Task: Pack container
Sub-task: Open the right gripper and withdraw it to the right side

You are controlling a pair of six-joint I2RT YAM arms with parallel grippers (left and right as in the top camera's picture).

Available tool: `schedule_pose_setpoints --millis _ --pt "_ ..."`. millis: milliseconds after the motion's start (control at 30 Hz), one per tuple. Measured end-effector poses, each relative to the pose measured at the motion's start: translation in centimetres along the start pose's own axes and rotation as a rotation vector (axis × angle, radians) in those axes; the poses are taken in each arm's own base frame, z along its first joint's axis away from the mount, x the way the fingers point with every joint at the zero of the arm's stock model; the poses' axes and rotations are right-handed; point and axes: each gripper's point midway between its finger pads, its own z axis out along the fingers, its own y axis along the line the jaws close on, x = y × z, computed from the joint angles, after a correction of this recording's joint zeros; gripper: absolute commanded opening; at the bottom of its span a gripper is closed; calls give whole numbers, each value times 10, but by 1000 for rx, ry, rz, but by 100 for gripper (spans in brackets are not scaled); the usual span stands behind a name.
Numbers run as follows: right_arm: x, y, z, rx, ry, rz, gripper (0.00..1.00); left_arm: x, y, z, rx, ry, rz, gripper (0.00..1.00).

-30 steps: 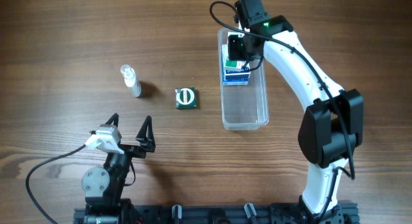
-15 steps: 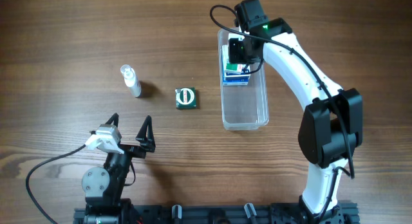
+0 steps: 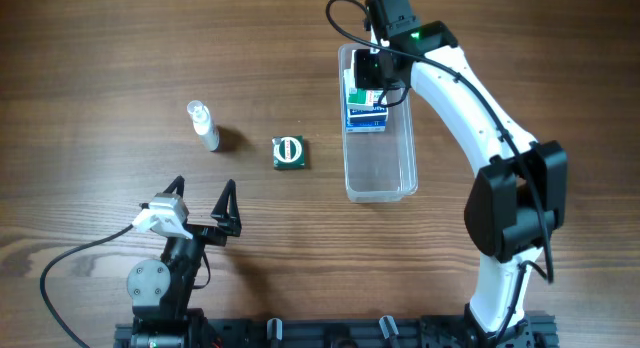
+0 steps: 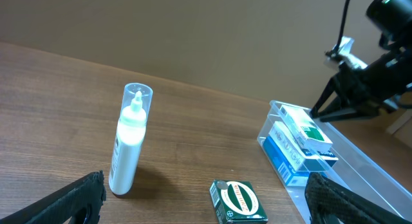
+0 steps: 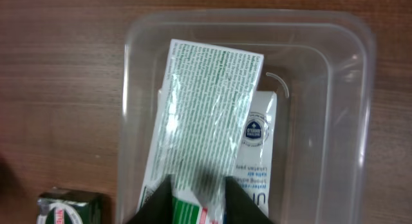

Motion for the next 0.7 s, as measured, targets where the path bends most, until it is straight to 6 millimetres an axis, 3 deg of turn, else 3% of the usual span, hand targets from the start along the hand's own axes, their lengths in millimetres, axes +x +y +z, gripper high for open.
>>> schedule_pose_setpoints --millis 100,167,200,233,267,367,500,700 --pt "-11 -3 -22 -9 -48 6 52 0 0 0 0 0 0 100" --pt "-23 -15 -46 -9 -101 33 66 0 0 0 0 0 0 100" --pt "-30 -28 -59 -1 -129 61 74 0 0 0 0 0 0 100" --pt "-36 -46 -71 13 -153 95 96 0 0 0 0 0 0 100" --pt "-40 -64 -80 29 -166 126 100 0 0 0 0 0 0 100" --pt "-39 -131 -90 100 -159 247 100 0 0 0 0 0 0 100" --pt "-29 -199 -96 170 -152 377 100 0 0 0 0 0 0 100" --pt "-1 -256 -87 229 -118 520 100 0 0 0 0 0 0 100"
